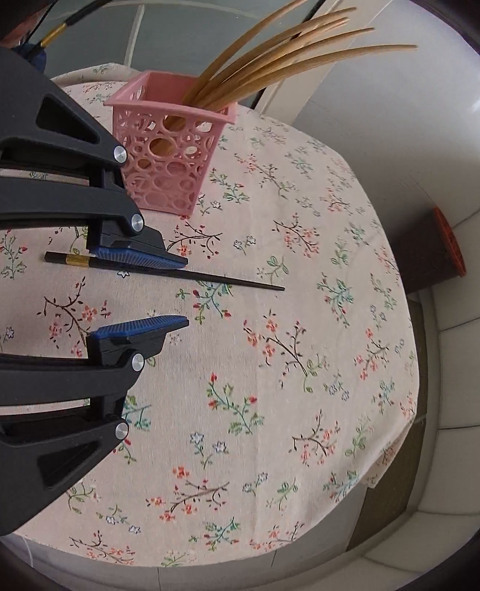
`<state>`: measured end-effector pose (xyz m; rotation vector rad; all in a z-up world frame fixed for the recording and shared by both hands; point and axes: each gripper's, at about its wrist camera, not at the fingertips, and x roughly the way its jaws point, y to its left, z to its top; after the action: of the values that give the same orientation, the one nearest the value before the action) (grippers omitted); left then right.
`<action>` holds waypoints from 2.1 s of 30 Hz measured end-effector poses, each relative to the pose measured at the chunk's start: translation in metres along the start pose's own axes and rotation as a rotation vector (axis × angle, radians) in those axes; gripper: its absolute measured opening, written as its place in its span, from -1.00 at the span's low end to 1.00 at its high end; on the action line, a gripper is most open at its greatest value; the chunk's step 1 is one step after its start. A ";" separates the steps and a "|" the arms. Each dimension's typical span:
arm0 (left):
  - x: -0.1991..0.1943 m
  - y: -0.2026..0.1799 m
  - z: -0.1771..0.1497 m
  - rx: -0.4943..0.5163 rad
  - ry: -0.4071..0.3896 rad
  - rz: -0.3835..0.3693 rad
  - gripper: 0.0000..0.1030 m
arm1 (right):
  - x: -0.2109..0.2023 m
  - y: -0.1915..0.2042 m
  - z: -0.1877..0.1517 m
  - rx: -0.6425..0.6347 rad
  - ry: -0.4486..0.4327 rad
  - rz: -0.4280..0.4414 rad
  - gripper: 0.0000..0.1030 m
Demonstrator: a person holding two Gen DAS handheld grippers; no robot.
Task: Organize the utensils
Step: 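Carry the black chopstick toward the basket with the left tool while the right tool grasps the other, then lower both black chopsticks into the pink basket and open both tools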
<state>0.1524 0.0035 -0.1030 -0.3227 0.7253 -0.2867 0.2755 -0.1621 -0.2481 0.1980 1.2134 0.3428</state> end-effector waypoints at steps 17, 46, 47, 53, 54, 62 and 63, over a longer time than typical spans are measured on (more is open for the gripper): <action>-0.032 0.031 0.016 0.005 -0.143 -0.007 -0.91 | -0.013 0.028 0.009 -0.079 -0.158 -0.106 -0.89; 0.015 0.045 -0.002 0.031 -0.324 0.065 -0.88 | -0.166 0.059 -0.001 -0.160 -0.805 0.089 -0.89; 0.018 0.044 -0.004 0.040 -0.304 0.073 -0.88 | -0.168 0.062 -0.001 -0.168 -0.808 0.098 -0.89; 0.015 0.037 -0.001 0.083 -0.233 0.089 -0.88 | -0.168 0.073 -0.004 -0.194 -0.809 0.138 -0.89; 0.012 0.038 0.001 0.072 -0.226 0.088 -0.88 | -0.166 0.073 -0.004 -0.199 -0.806 0.147 -0.89; -0.003 0.060 0.010 -0.002 -0.065 0.213 -0.41 | -0.141 0.102 -0.014 -0.260 -0.746 0.188 -0.89; -0.003 0.068 0.012 -0.034 -0.058 0.218 -0.38 | -0.137 0.107 -0.015 -0.269 -0.740 0.190 -0.89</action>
<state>0.1679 0.0688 -0.1191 -0.2803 0.7025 -0.0590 0.2033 -0.1129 -0.0973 0.1832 0.4120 0.5356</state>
